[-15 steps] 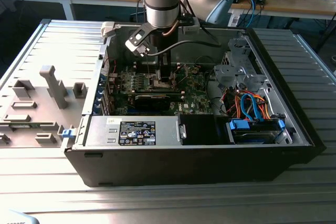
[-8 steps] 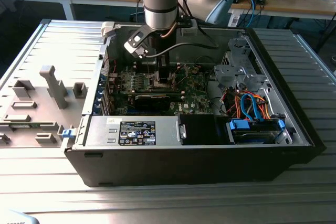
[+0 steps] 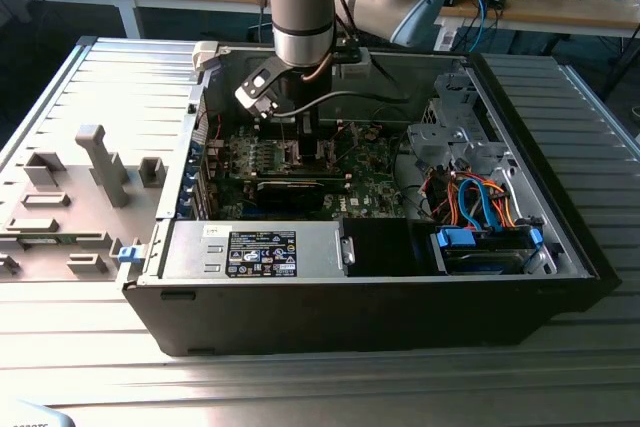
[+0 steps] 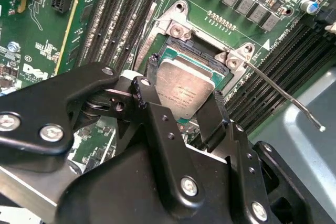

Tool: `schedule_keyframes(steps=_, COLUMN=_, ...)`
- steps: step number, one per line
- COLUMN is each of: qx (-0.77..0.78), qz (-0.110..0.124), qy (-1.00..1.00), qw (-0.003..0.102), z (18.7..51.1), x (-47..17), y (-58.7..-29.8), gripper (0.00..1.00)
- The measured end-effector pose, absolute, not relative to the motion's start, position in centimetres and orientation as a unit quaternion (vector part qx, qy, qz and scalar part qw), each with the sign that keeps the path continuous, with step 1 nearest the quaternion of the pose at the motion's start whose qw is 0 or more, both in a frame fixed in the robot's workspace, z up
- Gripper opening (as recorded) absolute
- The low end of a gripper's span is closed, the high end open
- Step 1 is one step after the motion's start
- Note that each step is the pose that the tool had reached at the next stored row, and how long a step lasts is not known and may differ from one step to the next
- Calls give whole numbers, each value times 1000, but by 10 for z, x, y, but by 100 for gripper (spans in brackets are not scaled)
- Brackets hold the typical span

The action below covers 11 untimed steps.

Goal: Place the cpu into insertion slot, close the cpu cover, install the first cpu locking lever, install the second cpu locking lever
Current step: 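Place the cpu into insertion slot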

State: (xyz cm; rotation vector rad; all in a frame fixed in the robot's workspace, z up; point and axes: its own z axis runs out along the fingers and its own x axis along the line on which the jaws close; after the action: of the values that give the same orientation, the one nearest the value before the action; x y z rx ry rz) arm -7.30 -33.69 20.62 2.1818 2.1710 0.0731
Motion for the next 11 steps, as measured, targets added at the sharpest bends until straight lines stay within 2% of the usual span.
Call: schedule_keyframes(steps=11, qx=709, qz=24, qy=704, qw=31, z=198, x=-73, y=-337, gripper=54)
